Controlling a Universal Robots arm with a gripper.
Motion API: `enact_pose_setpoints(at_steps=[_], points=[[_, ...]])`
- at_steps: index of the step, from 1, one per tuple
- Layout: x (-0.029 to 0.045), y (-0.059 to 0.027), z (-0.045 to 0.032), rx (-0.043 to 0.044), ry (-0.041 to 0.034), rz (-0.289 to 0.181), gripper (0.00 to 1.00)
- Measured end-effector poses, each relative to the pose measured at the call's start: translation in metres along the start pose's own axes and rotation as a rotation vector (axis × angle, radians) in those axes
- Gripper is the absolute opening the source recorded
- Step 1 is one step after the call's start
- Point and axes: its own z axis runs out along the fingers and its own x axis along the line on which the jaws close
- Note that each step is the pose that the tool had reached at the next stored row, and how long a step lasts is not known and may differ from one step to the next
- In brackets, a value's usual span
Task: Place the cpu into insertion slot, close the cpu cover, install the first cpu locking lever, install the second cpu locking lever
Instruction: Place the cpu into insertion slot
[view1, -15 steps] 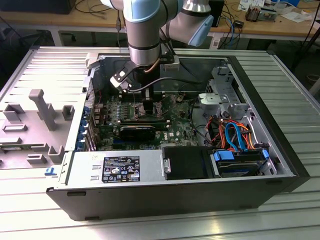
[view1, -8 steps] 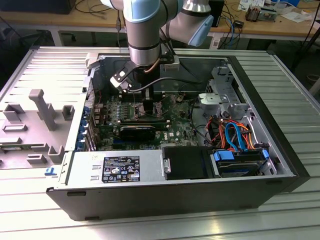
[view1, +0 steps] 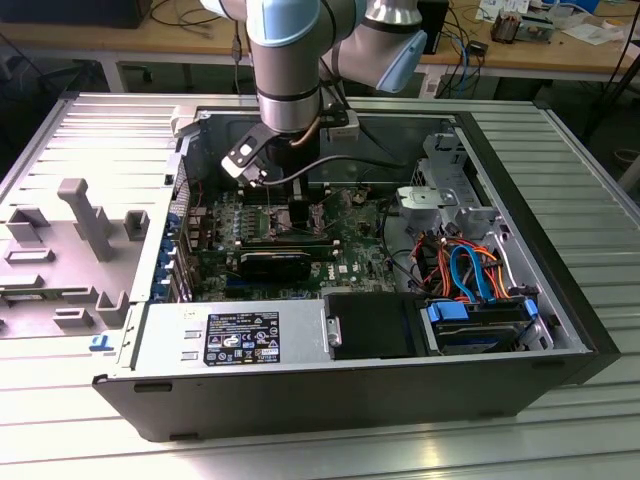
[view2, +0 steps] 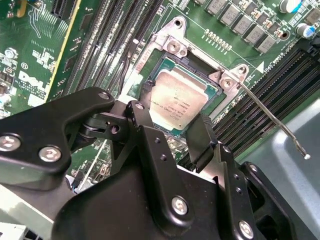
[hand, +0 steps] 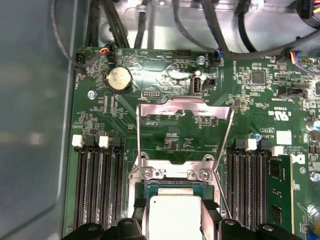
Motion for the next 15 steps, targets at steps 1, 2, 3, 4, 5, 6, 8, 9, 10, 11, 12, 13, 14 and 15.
enact_pose_setpoints(at_steps=[1,2,3,4,5,6,8,9,10,11,12,13,14,15], points=[[-0.0001,0.0000,-0.0001,0.0002,-0.0011,0.000,0.55],[-0.0001,-0.0001,-0.0001,0.0001,-0.0013,0.000,0.55],[-0.0001,-0.0001,0.0000,0.0001,-0.0015,0.000,0.55],[0.0000,-0.0001,0.0000,0.0000,-0.0015,0.000,0.55],[0.0000,-0.0001,0.0001,0.0000,-0.0015,0.000,0.56],[0.0000,-0.0001,0.0003,0.0000,-0.0015,0.000,0.56],[-0.0002,-0.0002,0.0010,0.0006,-0.0015,0.000,0.63],[-0.0004,-0.0003,0.0016,0.0010,-0.0014,0.000,0.63],[-0.0005,-0.0005,0.0022,0.0017,-0.0013,0.000,0.63],[-0.0005,-0.0008,0.0031,0.0027,-0.0011,0.000,0.63],[-0.0005,-0.0011,0.0039,0.0049,-0.0012,-0.001,0.63],[-0.0004,-0.0013,0.0049,0.0080,-0.0011,-0.001,0.63],[-0.0004,-0.0014,0.0060,0.0107,-0.0011,-0.001,0.63],[-0.0004,-0.0014,0.0060,0.0109,-0.0010,-0.001,0.62]])
